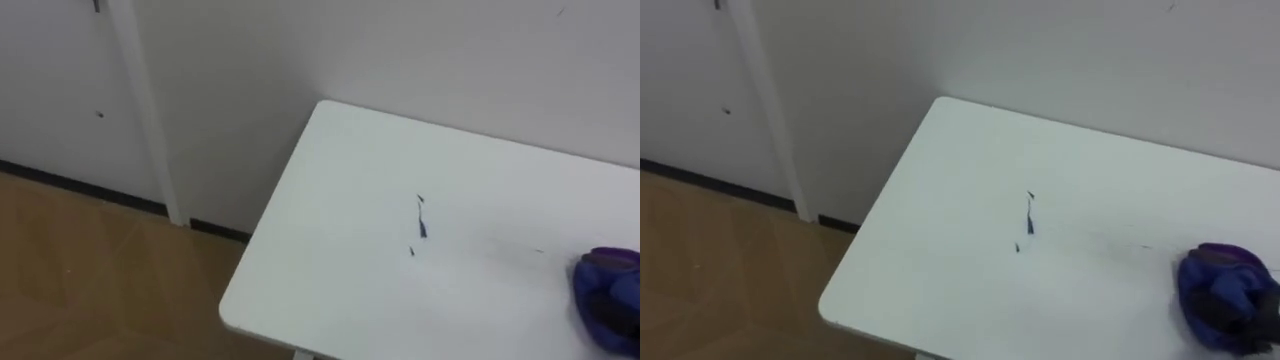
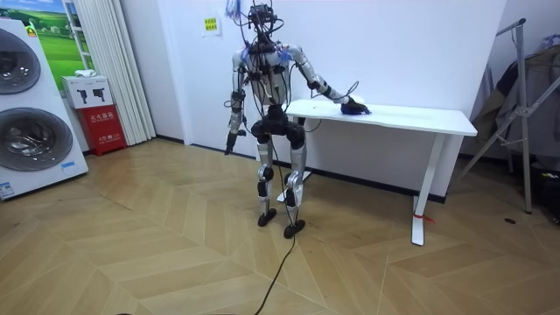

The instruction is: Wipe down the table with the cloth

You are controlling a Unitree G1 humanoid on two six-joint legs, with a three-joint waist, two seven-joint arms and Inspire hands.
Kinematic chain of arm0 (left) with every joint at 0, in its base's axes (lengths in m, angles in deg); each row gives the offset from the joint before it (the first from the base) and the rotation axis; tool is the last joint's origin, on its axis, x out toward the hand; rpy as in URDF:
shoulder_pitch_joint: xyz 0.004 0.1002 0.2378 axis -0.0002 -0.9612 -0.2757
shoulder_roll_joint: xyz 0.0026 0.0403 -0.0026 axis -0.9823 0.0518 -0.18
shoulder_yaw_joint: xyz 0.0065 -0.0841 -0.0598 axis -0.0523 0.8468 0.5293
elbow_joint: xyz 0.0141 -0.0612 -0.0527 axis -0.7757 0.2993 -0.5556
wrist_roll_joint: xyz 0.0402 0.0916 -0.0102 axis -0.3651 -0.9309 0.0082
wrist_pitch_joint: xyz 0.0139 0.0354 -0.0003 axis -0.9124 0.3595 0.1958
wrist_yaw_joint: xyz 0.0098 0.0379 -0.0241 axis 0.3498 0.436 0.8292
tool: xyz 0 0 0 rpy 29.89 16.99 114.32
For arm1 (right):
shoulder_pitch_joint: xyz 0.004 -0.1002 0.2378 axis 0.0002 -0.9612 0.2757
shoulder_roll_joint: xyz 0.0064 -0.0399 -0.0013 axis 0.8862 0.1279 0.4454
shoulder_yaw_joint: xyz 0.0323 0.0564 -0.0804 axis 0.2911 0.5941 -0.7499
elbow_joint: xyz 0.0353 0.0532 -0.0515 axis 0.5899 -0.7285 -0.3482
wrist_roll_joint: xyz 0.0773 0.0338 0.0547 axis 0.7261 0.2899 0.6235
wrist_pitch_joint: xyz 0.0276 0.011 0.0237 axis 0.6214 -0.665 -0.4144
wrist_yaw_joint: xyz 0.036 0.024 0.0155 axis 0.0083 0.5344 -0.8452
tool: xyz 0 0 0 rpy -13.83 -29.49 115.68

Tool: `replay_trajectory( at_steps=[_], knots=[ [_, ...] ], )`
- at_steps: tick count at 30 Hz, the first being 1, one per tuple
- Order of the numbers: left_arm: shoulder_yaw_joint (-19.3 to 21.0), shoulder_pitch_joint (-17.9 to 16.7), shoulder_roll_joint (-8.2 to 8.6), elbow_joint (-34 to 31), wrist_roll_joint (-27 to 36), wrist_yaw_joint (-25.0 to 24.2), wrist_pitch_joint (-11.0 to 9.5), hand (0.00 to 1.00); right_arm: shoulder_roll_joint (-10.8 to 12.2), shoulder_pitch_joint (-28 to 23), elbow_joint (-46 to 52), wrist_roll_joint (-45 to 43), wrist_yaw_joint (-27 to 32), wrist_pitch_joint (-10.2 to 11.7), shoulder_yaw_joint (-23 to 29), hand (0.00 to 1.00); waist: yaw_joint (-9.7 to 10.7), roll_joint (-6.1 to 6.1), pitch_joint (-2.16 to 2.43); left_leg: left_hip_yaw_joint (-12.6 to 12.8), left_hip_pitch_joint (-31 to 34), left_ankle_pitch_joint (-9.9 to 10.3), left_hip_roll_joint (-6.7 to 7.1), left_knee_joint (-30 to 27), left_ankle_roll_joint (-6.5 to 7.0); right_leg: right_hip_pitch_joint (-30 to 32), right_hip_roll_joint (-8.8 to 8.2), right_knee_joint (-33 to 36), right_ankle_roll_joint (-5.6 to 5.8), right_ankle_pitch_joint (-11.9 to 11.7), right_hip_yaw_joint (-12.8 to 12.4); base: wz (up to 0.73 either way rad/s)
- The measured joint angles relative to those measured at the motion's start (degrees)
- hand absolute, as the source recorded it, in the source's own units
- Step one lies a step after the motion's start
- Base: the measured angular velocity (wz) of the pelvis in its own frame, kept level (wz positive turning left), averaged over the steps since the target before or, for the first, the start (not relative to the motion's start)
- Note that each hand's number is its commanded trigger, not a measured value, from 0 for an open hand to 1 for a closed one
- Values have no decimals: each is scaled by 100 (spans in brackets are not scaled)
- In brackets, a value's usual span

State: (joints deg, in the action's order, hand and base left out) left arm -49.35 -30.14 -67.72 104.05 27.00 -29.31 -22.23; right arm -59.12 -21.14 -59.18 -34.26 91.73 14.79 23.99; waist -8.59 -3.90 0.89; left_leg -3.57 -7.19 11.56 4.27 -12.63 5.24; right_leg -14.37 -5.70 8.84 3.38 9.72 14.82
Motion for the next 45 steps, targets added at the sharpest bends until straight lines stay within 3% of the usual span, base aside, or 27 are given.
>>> replay_trajectory(
  at_steps=[2, 3, 5, 7, 9, 11, 13, 15, 16, 17, 19, 20, 24, 28, 30, 32, 33, 35, 36, 37, 38, 39, 40, 41, 42, 44, 45],
  knots=[
    [-176, 120, 13, 132, 44, -36, -24, 0, 219, 484, 388, -302, -181, -340, -799, 100, -255, 9, -26, 15, 101, -19, -16, 35, -55, 212, 49, 7, -21, -12, 11, -59],
    [-176, 125, 14, 133, 44, -44, -26, 0, 304, 613, 508, -363, -263, -349, -1008, 100, -306, 11, -36, 4, 133, -25, -40, 32, -70, 264, 84, 9, -59, -39, 11, -42],
    [-222, 163, 27, 178, 21, -81, -45, 0, 571, 1116, 814, -638, -604, -220, -1648, 100, -535, 36, -94, -69, 251, -61, -89, 23, -129, 364, 143, -4, -111, -66, 57, 8],
    [-279, 124, 34, 146, 21, -127, -78, 0, 591, 1438, 807, -712, -779, -61, -1751, 100, -705, 76, -133, -236, 358, -96, -68, -9, -159, 441, 140, -9, -125, -57, 167, 43],
    [-285, 33, 11, 134, 103, -141, -70, 0, 584, 1683, 762, -709, -822, -26, -1752, 100, -851, 67, -149, -366, 391, -170, -52, 37, -140, 450, 127, -19, -125, -56, 307, 56],
    [-182, -324, -16, 134, 172, -153, -18, 0, 571, 1719, 641, -565, -815, 51, -1752, 100, -932, 51, -137, -514, 348, -256, -31, 145, -150, 414, 123, -32, -122, -54, 396, 48],
    [-88, -478, -15, 135, 172, -174, 56, 0, 465, 1584, 379, -408, -808, 167, -1725, 100, -825, 26, -139, -678, 353, -264, 2, 134, -147, 335, 106, -32, -114, -49, 521, 64],
    [-31, -524, -10, 138, 162, -176, 52, 0, 381, 1158, 294, -208, -668, 493, -1313, 100, -684, 27, -130, -657, 311, -270, 43, 132, -136, 208, 56, -32, -92, -34, 529, 70],
    [63, -519, -12, 151, 160, -176, 18, 0, 382, 966, 163, -118, -560, 747, -1064, 100, -539, -29, -151, -634, 268, -270, 56, 145, -136, 137, 20, -43, -72, -22, 518, 51],
    [182, -544, -17, 160, 160, -162, -28, 0, 380, 783, 22, 20, -490, 986, -799, 100, -435, 2, -142, -577, 229, -269, 66, 169, -135, 93, -3, -16, -38, 1, 475, 42],
    [273, -518, -15, 145, 154, -129, -108, 0, 382, 473, -57, 106, -360, 1200, -384, 100, -304, -39, -123, -456, 152, -243, 68, 213, -91, 34, -21, -12, 0, 26, 433, 4],
    [342, -525, -11, 139, 104, -131, -129, 0, 380, 249, -97, 114, -268, 1276, -103, 100, -220, -68, -69, -372, 128, -222, 70, 218, -59, 20, -2, -15, 15, 36, 380, -16],
    [444, -527, -12, 97, -81, -131, -141, 0, 274, -506, -127, 187, 63, 1320, 567, 100, 85, -70, 5, -149, -113, -116, 59, 225, 41, -156, -20, 3, 15, 36, 308, -30],
    [515, -335, -18, 92, -166, -124, -142, 0, 144, -906, -102, 263, 252, 1252, 698, 100, 194, 50, 64, 148, -201, 231, -3, -131, 101, -225, -66, 266, 133, 133, 312, -50],
    [312, -168, -24, 93, -89, -10, -140, 0, 222, -732, -71, 266, 298, 975, 596, 100, 157, 130, 58, 367, -190, 331, -116, -326, 116, -37, -152, 703, 136, 198, 422, -58],
    [-23, 256, -41, 169, 1, 88, -180, 0, 386, -204, -80, 204, 421, 365, 149, 100, -215, 205, 25, 811, -53, 369, -279, -507, 117, 551, -293, 1594, 121, 326, 366, -96],
    [-73, 364, -52, 253, -13, 97, -230, 0, 414, -50, -79, 147, 437, 214, -5, 100, -334, 207, 14, 911, 12, 381, -320, -562, 100, 739, -367, 1852, 88, 377, 359, -105],
    [-125, 955, -111, 625, -31, 144, -458, 0, 669, 576, -69, -142, 441, -202, -784, 100, -855, 208, 1, 1230, 362, 462, -582, -878, -20, 1159, -850, 2619, 42, 666, 354, -87],
    [-174, 1073, -148, 720, -20, 175, -507, 0, 732, 838, -72, -229, 413, -251, -1028, 100, -932, 196, -21, 1232, 490, 490, -646, -974, -68, 1199, -1009, 2675, 50, 674, 356, -60],
    [-260, 1317, -228, 902, 14, 191, -614, 0, 898, 1321, -86, -350, 331, -249, -1503, 100, -1115, 191, -79, 1222, 790, 552, -805, -1221, -180, 1286, -1273, 2657, 56, 670, 367, -33],
    [-276, 1532, -309, 927, 120, 196, -696, 0, 997, 1762, -116, -377, 250, -103, -1827, 100, -1287, 118, -157, 1160, 1158, 609, -967, -1465, -301, 1336, -1500, 2477, 124, 625, 343, -13],
    [-285, 1638, -362, 929, 128, 196, -741, 0, 1007, 1943, -116, -412, 226, -1, -1918, 100, -1382, 59, -199, 1067, 1343, 614, -1018, -1571, -326, 1336, -1578, 2330, 154, 585, 307, 21],
    [-388, 1751, -492, 874, 175, 195, -787, 0, 1004, 2278, -138, -487, 193, 89, -2026, 100, -1564, -20, -256, 862, 1718, 600, -1161, -1757, -458, 1351, -1648, 1980, 192, 467, 210, 58],
    [-435, 1758, -606, 766, 201, 194, -764, 0, 997, 2507, -176, -471, 175, 135, -2038, 100, -1614, -70, -225, 557, 2064, 568, -1325, -1931, -611, 1319, -1623, 1646, 268, 301, 230, 66],
    [-476, 1734, -673, 754, 251, 194, -749, 0, 982, 2575, -175, -440, 179, 137, -2036, 100, -1627, -87, -215, 410, 2189, 541, -1401, -1985, -673, 1313, -1622, 1485, 288, 210, 252, 78],
    [-543, 1541, -989, 783, 391, 163, -558, 0, 906, 2431, -253, -416, 178, 174, -2010, 100, -1590, -111, -203, -65, 2312, 446, -1680, -2023, -1070, 1176, -1608, 1000, 333, -75, 300, 83],
    [-540, 1477, -1060, 782, 389, 163, -533, 0, 886, 2333, -246, -421, 181, 198, -1955, 100, -1532, -128, -203, -199, 2294, 423, -1722, -2007, -1169, 1123, -1601, 923, 325, -155, 322, 92]
  ],
)
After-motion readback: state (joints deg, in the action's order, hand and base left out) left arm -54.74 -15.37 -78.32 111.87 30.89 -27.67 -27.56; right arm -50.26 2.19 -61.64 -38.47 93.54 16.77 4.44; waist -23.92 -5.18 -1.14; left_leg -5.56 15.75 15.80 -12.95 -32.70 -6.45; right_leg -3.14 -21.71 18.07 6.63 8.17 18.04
